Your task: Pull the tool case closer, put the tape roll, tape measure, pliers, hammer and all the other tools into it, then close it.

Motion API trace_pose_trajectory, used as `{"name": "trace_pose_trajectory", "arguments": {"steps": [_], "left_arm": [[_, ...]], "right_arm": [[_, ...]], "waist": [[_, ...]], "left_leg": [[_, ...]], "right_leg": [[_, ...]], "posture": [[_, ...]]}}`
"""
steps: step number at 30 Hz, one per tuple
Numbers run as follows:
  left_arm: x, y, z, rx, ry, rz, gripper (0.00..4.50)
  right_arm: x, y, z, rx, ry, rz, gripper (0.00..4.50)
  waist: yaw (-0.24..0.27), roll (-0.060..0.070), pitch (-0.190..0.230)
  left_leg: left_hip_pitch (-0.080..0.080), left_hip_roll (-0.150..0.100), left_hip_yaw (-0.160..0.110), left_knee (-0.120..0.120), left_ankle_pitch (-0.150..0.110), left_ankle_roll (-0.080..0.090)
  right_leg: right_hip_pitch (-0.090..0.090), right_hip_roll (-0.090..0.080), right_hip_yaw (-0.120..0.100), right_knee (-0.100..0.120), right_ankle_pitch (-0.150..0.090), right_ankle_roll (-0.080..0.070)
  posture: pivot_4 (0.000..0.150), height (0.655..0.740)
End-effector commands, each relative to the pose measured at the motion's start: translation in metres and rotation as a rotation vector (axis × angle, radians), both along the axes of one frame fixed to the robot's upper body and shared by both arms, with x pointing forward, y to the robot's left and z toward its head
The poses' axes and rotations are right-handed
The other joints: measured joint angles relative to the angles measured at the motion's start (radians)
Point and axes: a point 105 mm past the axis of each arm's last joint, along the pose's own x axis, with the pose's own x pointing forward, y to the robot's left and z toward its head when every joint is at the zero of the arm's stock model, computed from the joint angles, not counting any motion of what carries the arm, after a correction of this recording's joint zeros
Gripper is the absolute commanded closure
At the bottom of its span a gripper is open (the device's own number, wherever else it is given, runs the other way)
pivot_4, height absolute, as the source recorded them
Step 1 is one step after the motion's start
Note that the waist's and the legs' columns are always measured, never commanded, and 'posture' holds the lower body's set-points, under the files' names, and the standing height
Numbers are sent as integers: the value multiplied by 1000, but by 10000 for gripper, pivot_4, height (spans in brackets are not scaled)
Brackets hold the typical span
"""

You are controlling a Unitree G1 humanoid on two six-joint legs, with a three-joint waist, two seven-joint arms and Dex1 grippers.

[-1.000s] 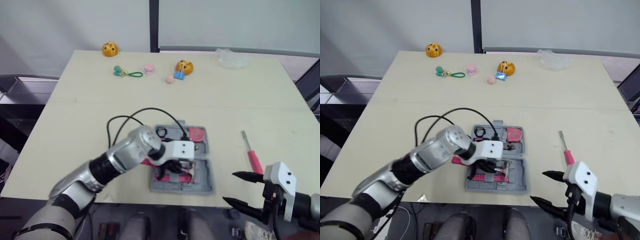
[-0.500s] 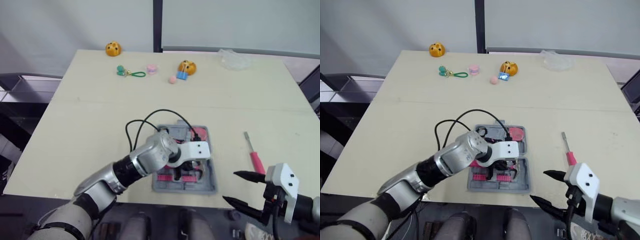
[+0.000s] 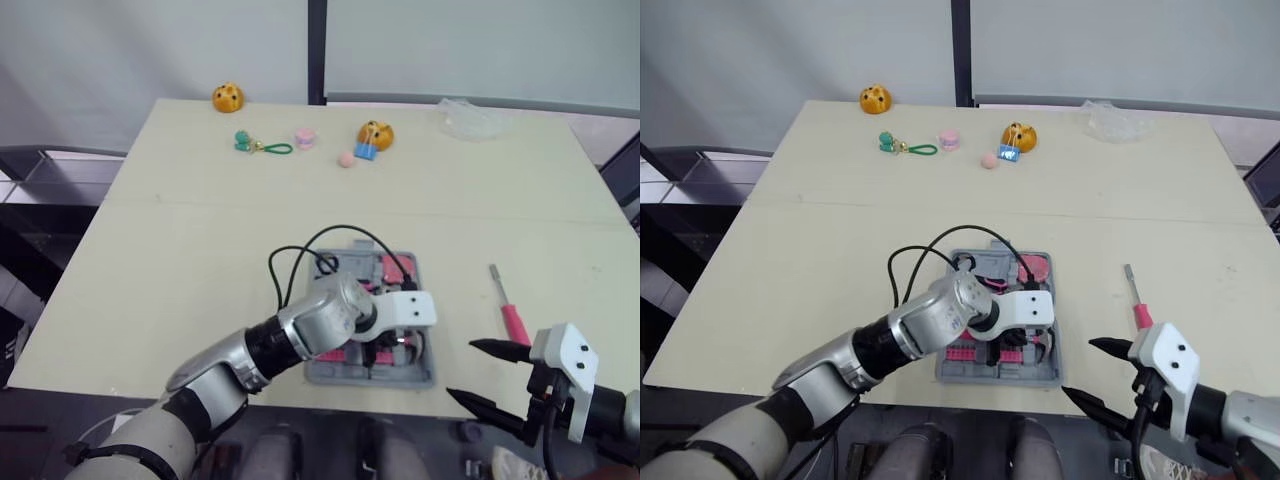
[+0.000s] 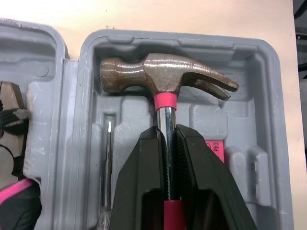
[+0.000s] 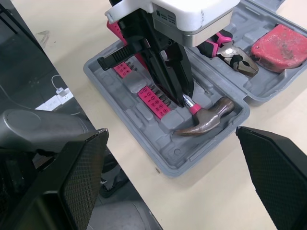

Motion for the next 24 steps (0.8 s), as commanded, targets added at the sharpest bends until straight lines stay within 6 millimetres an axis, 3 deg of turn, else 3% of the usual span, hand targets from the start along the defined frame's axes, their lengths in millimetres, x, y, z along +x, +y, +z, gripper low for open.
{"name": "trace_pose_trajectory", "arguments": {"steps": [1, 4, 8, 9, 12, 17, 20, 24], "left_arm": [[-5, -7, 15, -46, -32, -65, 35010], [3, 2, 39, -109, -35, -89, 21975], [20, 27, 74, -246, -62, -131, 1090], [20, 34, 81, -298, -27, -146, 431], [18, 58, 87, -427, 45, -213, 431], [23, 80, 60, -562, 32, -238, 431], [13, 81, 42, -610, 56, -298, 12679], [16, 72, 26, -624, 51, -266, 33824]], "right_arm": [[2, 0, 2, -1, -21, -4, 0], [5, -1, 3, -3, -37, -15, 0], [5, 1, 5, -4, -43, -6, 0], [5, 2, 5, -5, -43, -3, 0], [6, 1, 6, -6, -46, -1, 0], [8, 0, 7, -6, -48, -1, 0], [8, 0, 8, -8, -44, 5, 0], [8, -2, 9, -14, -37, 7, 0]], "waist": [[-1, 0, 0], [-2, 0, 0], [-7, 1, -1], [-8, 2, -1], [-7, 2, -1], [-1, 2, -1], [0, 2, -1], [0, 2, -1]], "left_leg": [[0, 0, 0, 0, 0, 0], [0, 0, 0, 0, 0, 0], [0, 1, 0, 0, 0, 0], [1, 1, 0, 0, 0, 0], [0, 1, 0, 0, 0, 0], [1, 0, 0, 1, 0, 0], [0, -1, 0, 1, 0, 0], [0, -1, 1, 1, 0, 0]], "right_leg": [[0, 0, 0, 0, 0, 0], [0, 0, 0, 0, 0, 0], [0, 0, 0, 1, 0, -1], [0, 0, 0, 1, 0, -1], [0, 0, -1, 1, 0, -1], [0, 0, -5, 1, 0, 0], [0, 0, -6, 1, 0, 0], [0, 0, -6, 1, 0, 0]], "posture": [[1500, 7400], [1500, 7400], [1500, 7400], [1500, 7400], [1500, 7400], [1500, 7400], [1500, 7400], [1500, 7400]]}}
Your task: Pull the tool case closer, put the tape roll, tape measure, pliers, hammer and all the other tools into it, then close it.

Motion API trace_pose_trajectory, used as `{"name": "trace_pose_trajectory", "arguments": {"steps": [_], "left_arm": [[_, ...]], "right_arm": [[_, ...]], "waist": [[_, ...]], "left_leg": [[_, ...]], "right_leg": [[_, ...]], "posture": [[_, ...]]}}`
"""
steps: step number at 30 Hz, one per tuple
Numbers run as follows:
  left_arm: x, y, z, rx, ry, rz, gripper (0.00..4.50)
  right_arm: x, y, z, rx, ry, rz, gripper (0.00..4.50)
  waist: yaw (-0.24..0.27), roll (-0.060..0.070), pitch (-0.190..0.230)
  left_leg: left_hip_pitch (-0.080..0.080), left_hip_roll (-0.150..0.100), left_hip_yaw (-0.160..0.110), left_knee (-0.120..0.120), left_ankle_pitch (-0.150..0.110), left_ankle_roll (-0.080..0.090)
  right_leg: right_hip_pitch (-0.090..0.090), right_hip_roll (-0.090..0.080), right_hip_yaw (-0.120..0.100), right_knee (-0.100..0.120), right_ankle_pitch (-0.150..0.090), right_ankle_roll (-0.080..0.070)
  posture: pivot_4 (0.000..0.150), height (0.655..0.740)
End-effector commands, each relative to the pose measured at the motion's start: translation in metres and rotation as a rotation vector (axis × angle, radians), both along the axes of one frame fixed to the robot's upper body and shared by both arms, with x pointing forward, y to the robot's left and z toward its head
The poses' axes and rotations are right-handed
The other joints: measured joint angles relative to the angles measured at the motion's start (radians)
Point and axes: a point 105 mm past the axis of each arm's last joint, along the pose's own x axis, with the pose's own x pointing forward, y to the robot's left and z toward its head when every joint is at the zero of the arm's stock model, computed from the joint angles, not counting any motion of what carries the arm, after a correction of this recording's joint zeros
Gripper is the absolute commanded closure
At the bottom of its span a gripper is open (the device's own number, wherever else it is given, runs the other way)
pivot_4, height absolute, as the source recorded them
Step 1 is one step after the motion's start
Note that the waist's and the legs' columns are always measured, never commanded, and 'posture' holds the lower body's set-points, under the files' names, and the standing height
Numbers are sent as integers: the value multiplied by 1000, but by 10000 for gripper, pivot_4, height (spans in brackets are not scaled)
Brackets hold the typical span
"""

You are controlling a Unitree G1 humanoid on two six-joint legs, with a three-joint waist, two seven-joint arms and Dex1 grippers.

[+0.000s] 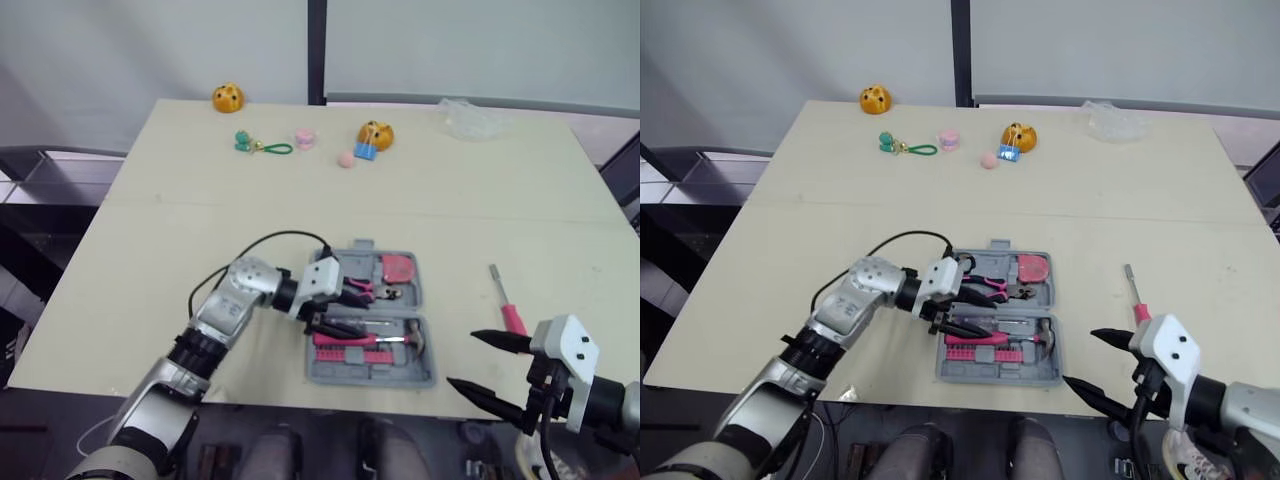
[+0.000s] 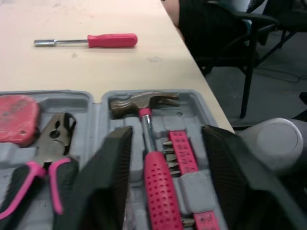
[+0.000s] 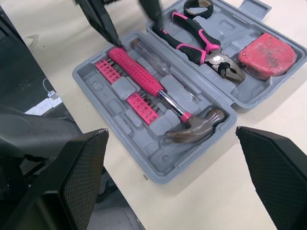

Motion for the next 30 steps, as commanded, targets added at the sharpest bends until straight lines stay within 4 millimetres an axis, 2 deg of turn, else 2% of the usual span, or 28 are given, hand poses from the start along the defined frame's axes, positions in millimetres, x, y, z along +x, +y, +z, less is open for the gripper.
{"name": "trace_pose_trajectory", "arguments": {"steps": [1, 2, 3, 11, 19, 22, 28, 30], "left_arm": [[3, -9, -1, -36, -38, 5, 38753], [5, -11, -5, -32, -20, 19, 43322], [7, -12, -10, -24, -13, 33, 44342], [-1, -11, -36, 58, 66, 18, 44342], [-1, -5, -57, 136, 10, 53, 44342], [-2, -6, -57, 131, 22, 59, 44342], [0, -12, -44, 73, 45, 76, 44342], [1, -12, -47, 93, 62, 94, 44342]], "right_arm": [[-1, -1, 4, -8, 0, 18, 0], [-1, -2, 4, -10, 2, 17, 0], [-1, -3, 4, -12, 3, 17, 0], [1, -7, 1, -16, 12, 10, 0], [1, -6, 0, -14, 18, 18, 0], [2, -6, -1, -14, 19, 19, 0], [2, -7, -1, -14, 22, 18, 0], [2, -7, -2, -14, 24, 19, 0]], "waist": [[-1, 0, 0], [-2, 0, 0], [-2, 0, 0], [-5, 0, 0], [-2, 0, 0], [-3, 0, 0], [-2, 0, 0], [-3, 0, 0]], "left_leg": [[0, 0, 0, 0, 0, 0], [0, 0, 1, 0, 0, 0], [1, 0, 1, 0, 0, 0], [1, 0, 1, -1, 0, 0], [1, 0, 1, -1, 0, 0], [1, 0, 1, -1, 0, 0], [1, 0, 1, -1, 0, 0], [1, 0, 1, -1, 0, 0]], "right_leg": [[0, 0, 0, 0, 0, 0], [0, 0, 0, 0, 0, 0], [0, 0, 0, 0, 0, 0], [0, 1, 1, 1, 0, 0], [0, 0, 0, 0, 0, 0], [0, 0, 1, 0, 0, 0], [0, 0, 1, 1, 0, 0], [0, 0, 1, 1, 0, 0]], "posture": [[1500, 7400], [1500, 7400], [1500, 7400], [1500, 7400], [1500, 7400], [1500, 7400], [1500, 7400], [1500, 7400]]}}
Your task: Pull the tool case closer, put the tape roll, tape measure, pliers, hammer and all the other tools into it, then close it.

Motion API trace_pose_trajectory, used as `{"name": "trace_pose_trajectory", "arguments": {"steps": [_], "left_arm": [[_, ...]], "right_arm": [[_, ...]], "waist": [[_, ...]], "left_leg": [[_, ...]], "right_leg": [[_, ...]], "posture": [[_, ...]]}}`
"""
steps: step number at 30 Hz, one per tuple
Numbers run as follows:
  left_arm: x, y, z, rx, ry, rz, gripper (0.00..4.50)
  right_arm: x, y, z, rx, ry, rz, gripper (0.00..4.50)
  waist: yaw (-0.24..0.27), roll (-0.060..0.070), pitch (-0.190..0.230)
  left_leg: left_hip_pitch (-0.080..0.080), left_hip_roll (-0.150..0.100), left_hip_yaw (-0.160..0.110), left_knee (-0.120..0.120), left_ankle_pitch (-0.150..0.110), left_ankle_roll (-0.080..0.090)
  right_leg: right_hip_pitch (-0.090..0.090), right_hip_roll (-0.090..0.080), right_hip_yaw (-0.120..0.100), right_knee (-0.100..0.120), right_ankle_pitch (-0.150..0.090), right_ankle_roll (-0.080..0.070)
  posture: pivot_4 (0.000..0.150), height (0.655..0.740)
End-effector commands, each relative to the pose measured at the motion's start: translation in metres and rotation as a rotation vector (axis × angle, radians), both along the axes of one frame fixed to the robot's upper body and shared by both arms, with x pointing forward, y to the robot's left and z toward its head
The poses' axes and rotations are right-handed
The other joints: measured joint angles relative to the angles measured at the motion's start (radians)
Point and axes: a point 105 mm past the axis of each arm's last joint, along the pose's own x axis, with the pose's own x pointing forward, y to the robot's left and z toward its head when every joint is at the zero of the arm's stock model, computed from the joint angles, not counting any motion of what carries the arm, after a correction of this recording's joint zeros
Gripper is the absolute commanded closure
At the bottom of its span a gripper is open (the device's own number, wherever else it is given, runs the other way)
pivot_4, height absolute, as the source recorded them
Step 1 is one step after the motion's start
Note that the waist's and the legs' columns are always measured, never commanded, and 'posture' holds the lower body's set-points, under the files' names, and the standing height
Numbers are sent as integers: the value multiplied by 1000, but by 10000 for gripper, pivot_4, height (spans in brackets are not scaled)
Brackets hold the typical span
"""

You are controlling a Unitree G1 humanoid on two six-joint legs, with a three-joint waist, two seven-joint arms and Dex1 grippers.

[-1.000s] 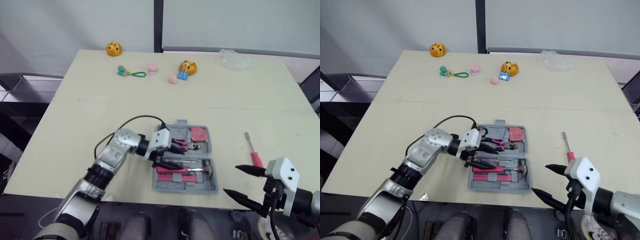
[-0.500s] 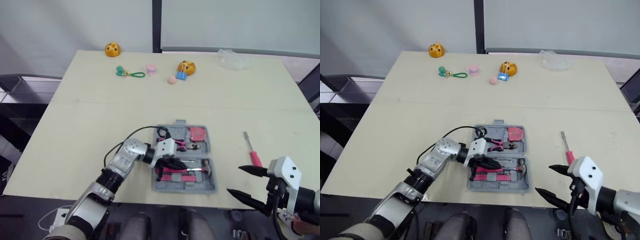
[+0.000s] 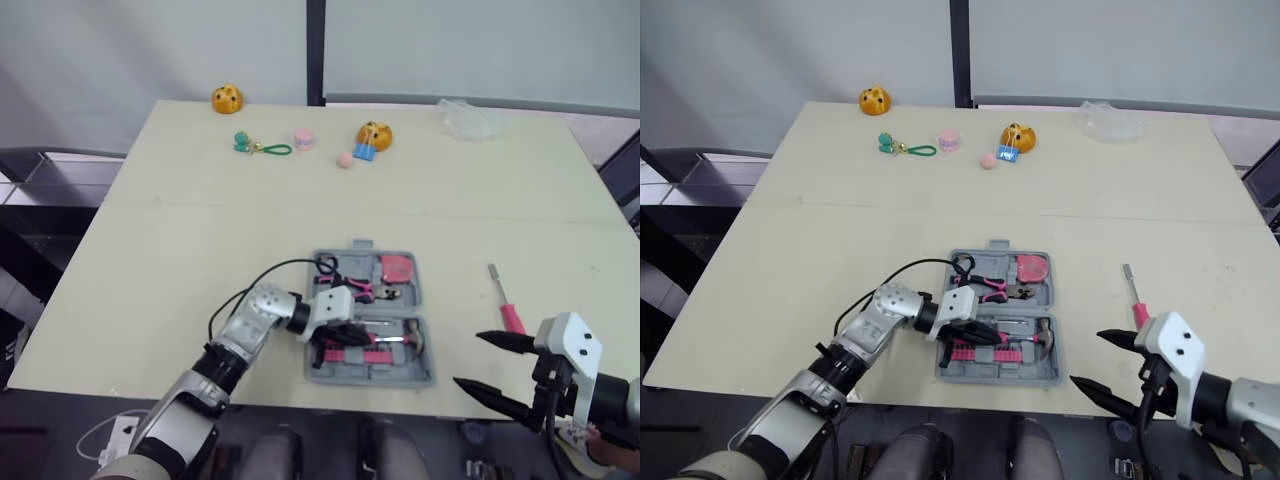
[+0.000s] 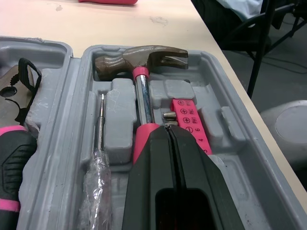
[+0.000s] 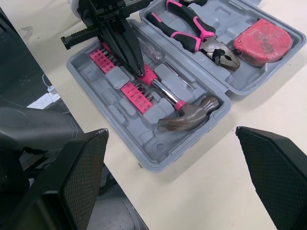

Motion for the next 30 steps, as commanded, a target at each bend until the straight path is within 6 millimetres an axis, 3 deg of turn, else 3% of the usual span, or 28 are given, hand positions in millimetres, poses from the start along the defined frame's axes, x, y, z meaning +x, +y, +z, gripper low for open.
{"name": "trace_pose_trajectory", "arguments": {"steps": [1, 9, 14, 18, 22, 24, 26, 29, 30], "left_arm": [[-2, -3, -2, 15, 9, 13, 44342], [-11, 12, -41, 233, 31, -9, 44342], [-10, 18, -54, 315, 34, 10, 44342], [-11, 28, -67, 409, 68, 36, 44342], [-9, 27, -65, 401, 71, 55, 44342], [-6, 23, -59, 364, 59, 58, 44342], [-2, 13, -38, 236, 34, 56, 44342], [3, 8, 21, -62, 7, 50, 36188], [4, 13, 37, -124, 8, 61, 31360]], "right_arm": [[-2, 2, 0, -3, -1, 26, 0], [0, 4, -1, 0, -2, 29, 0], [-1, 3, -1, -3, 0, 27, 0], [-2, 2, -1, -5, -1, 24, 0], [-3, 1, -2, -7, 1, 22, 0], [-2, 1, -2, -7, 0, 20, 0], [0, 1, -2, -9, -7, 15, 0], [2, -3, 3, -10, -29, -12, 0], [2, -6, 5, -9, -33, -22, 0]], "waist": [[0, 0, 0], [0, -2, -12], [-1, -2, -24], [-2, -2, -29], [-6, -2, -37], [-7, -2, -40], [-7, -2, -40], [-12, -1, -38], [-16, -1, -34]], "left_leg": [[0, 0, 0, 0, 0, 0], [1, 0, 0, -1, 0, 0], [3, 0, -1, -2, 0, 0], [18, 2, -3, -6, -3, 1], [18, 4, -4, -5, -5, 0], [18, 5, -5, -5, -6, 0], [18, 5, -5, -4, -6, 0], [17, 5, -5, -4, -6, 0], [16, 5, -5, -4, -6, 0]], "right_leg": [[0, 0, 0, 0, 0, 0], [1, 0, 0, -1, 0, 0], [4, 0, 0, -3, 0, 0], [20, 0, 2, -10, -1, -1], [20, -2, 4, -10, -2, -3], [21, -3, 4, -11, -2, -3], [21, -5, 4, -13, -2, -3], [19, -8, 4, -14, -2, -4], [17, -9, 3, -13, -2, -4]], "posture": [[1500, 7400], [1500, 7400], [1500, 7400], [1500, 7400], [1500, 7400], [1500, 7400], [1500, 7400], [1500, 7400], [1500, 7400]]}}
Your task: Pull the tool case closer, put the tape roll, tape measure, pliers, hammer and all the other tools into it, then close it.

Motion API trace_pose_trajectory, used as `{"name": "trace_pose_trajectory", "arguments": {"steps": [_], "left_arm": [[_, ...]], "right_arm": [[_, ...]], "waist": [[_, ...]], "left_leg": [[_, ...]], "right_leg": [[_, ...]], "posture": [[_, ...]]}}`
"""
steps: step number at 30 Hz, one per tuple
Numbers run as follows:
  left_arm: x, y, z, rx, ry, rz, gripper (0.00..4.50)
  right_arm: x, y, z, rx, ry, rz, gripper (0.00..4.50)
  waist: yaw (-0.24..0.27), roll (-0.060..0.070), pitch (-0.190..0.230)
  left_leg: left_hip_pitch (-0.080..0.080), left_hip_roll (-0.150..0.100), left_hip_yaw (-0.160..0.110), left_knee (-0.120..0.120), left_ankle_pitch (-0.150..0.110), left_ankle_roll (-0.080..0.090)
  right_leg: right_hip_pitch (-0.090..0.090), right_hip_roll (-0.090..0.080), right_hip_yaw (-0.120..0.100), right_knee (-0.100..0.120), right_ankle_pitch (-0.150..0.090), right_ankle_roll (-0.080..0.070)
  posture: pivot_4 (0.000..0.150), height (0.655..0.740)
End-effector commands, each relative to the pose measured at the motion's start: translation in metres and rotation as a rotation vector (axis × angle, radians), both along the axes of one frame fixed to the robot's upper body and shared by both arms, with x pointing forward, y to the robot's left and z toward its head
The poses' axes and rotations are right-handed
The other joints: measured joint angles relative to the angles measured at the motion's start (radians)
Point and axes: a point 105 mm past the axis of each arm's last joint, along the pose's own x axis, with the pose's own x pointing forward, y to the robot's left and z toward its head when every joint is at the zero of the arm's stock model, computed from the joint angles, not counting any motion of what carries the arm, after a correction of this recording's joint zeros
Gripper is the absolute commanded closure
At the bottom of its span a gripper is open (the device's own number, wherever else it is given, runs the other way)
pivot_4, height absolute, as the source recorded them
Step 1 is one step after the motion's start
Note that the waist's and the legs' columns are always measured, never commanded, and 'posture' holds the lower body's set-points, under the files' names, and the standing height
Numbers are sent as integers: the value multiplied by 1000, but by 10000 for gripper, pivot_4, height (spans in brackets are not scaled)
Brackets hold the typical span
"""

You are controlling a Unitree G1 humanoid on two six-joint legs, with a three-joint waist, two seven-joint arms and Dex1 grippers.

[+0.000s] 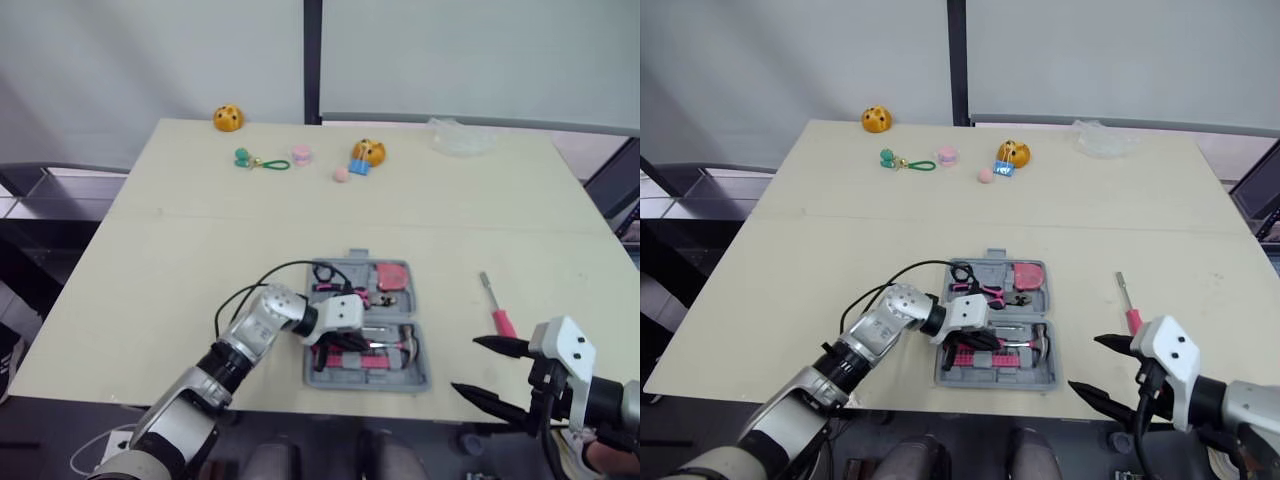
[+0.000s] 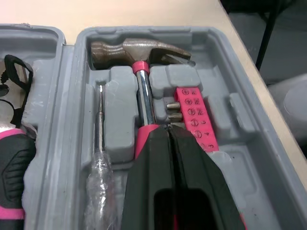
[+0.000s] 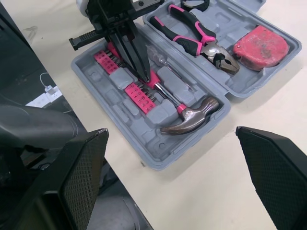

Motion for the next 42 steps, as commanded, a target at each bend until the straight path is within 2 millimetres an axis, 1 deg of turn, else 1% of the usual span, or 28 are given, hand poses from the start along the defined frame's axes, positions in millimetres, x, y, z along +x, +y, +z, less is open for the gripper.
{"name": "trace_pose_trajectory", "arguments": {"steps": [1, 2, 3, 4, 6, 9, 12, 14, 15, 16, 18, 20, 22, 23, 27, 30, 33, 35, 37, 38, 42], "left_arm": [[8, 16, 60, -230, -34, 52, 26031], [9, 28, 71, -263, -38, 86, 21648], [8, 39, 81, -295, -48, 106, 16348], [3, 55, 88, -307, -61, 118, 10690], [-10, 91, 91, -299, -72, 156, 946], [-23, 144, 83, -231, -64, 293, 334], [-37, 201, 76, -156, -36, 481, 334], [-42, 227, 76, -128, -28, 579, 334], [-45, 251, 75, -98, -35, 659, 334], [-48, 269, 74, -71, -48, 720, 334], [-51, 288, 73, -37, -71, 777, 334], [-49, 284, 76, -43, -86, 768, 334], [-48, 272, 80, -66, -86, 726, 334], [-47, 260, 84, -81, -79, 685, 334], [-49, 200, 106, -159, -62, 440, 334], [-51, 167, 122, -219, -51, 308, 334], [-52, 128, 147, -324, -43, 157, 334], [-52, 113, 157, -359, -44, 93, 334], [-54, 103, 162, -368, -49, 47, 334], [-55, 99, 164, -369, -55, 21, 334], [-55, 88, 168, -375, -71, -39, 334]], "right_arm": [[1, -9, 12, -5, -49, -43, 0], [1, -14, 15, -8, -52, -60, 0], [0, -19, 16, -15, -54, -81, 0], [0, -28, 18, -27, -56, -110, 0], [-1, -49, 20, -53, -55, -187, 0], [-7, -83, 21, -75, -39, -300, 0], [-16, -121, 21, -107, -22, -413, 0], [-19, -141, 21, -125, -17, -468, 0], [-21, -151, 20, -138, -15, -501, 0], [-22, -160, 20, -151, -13, -523, 0], [-23, -169, 19, -162, -12, -543, 0], [-15, -166, 19, -154, -25, -532, 0], [-6, -160, 21, -135, -44, -519, 0], [0, -153, 22, -119, -52, -504, 0], [29, -118, 15, -67, -49, -461, 0], [43, -104, 9, -27, -28, -483, 0], [62, -90, -4, 6, 1, -542, 0], [71, -88, -12, -9, 17, -593, 0], [78, -89, -20, -28, 27, -639, 0], [82, -91, -24, -45, 29, -672, 0], [97, -100, -37, -65, 41, -772, 0]], "waist": [[-7, 1, 7], [-11, 2, 10], [-13, 4, 11], [-14, 4, 11], [-20, 6, 10], [-25, 8, 12], [-20, 7, 15], [-14, 7, 16], [-13, 8, 17], [-14, 9, 17], [-16, 10, 17], [-16, 12, 17], [-19, 13, 18], [-21, 13, 19], [-21, 13, 19], [-19, 15, 20], [-16, 15, 21], [-18, 15, 21], [-18, 16, 21], [-19, 16, 21], [-20, 15, 21]], "left_leg": [[-1, 0, 0, 0, 0, 0], [-1, 0, 0, 0, 0, 0], [-2, 0, 0, 1, 0, 0], [-2, 0, -1, 1, 0, 0], [-1, -1, -1, 0, 0, -1], [1, -1, -1, -3, 0, -1], [1, -1, -1, -2, -1, -1], [1, -1, -1, -2, -2, 0], [1, -2, -2, -2, -3, 0], [1, -2, -2, -2, -4, 1], [1, -3, -2, -4, -4, 1], [1, -3, -2, -6, -4, 1], [1, -4, -2, -7, -4, 1], [1, -4, -2, -7, -4, 1], [1, -4, -2, -7, -4, 0], [1, -4, -2, -7, -3, -1], [1, -4, -2, -7, -1, -2], [0, -5, -1, -7, 0, -2], [0, -5, 0, -7, 1, -3], [0, -4, 1, -7, 1, -3], [1, -2, 3, -7, 1, -4]], "right_leg": [[-1, -1, -1, 1, 0, -1], [-2, -1, -1, 3, -1, -1], [-1, -1, -1, 4, -1, -1], [-1, -1, -2, 6, -1, -1], [-1, -1, -2, 5, -1, -1], [0, 0, -2, 3, -1, -1], [1, -1, -1, -1, -1, -1], [1, -2, -1, -2, -1, -1], [1, -3, -1, -2, -1, -2], [0, -4, -1, -2, -2, -2], [0, -5, -1, -3, -2, -3], [0, -5, -1, -4, -2, -3], [0, -6, -1, -4, -2, -3], [0, -6, -1, -4, -2, -3], [-1, -6, -1, -3, -2, -2], [-1, -6, -1, -3, -1, -2], [-1, -5, -3, 3, -1, -2], [-1, -3, -3, 3, -1, -1], [-1, 0, -3, 4, -1, -1], [-2, 6, -2, 3, -1, -1], [-2, 9, 0, 3, -1, -1]], "posture": [[1500, 7400], [1500, 7400], [1500, 7400], [1500, 7400], [1500, 7400], [1500, 7400], [1500, 7400], [1500, 7400], [1500, 7400], [1500, 7400], [1500, 7400], [1500, 7400], [1500, 7400], [1500, 7400], [1500, 7400], [1500, 7400], [1500, 7400], [1500, 7400], [1500, 7400], [1500, 7400], [1500, 7400]]}}
